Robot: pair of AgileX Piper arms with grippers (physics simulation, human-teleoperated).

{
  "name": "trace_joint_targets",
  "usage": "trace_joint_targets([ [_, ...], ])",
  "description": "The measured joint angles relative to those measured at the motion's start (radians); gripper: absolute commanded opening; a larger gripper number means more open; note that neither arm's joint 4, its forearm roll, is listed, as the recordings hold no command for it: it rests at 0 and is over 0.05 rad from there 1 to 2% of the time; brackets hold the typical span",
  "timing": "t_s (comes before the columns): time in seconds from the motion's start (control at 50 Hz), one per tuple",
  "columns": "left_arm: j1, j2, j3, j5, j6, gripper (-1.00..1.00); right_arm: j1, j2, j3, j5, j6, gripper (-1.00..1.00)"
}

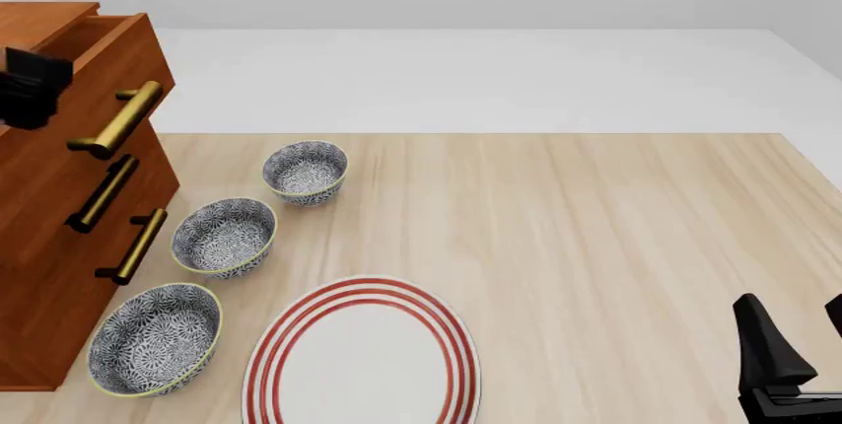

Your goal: Open the top drawer of the cabinet.

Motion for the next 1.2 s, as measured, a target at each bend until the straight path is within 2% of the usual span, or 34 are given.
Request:
trace_joint_targets([
  [1.2, 0.010, 0.047, 0.055, -0.058, -0.009, 1.00, 0.000, 0.000, 0.000, 0.000, 0.000, 1.00],
])
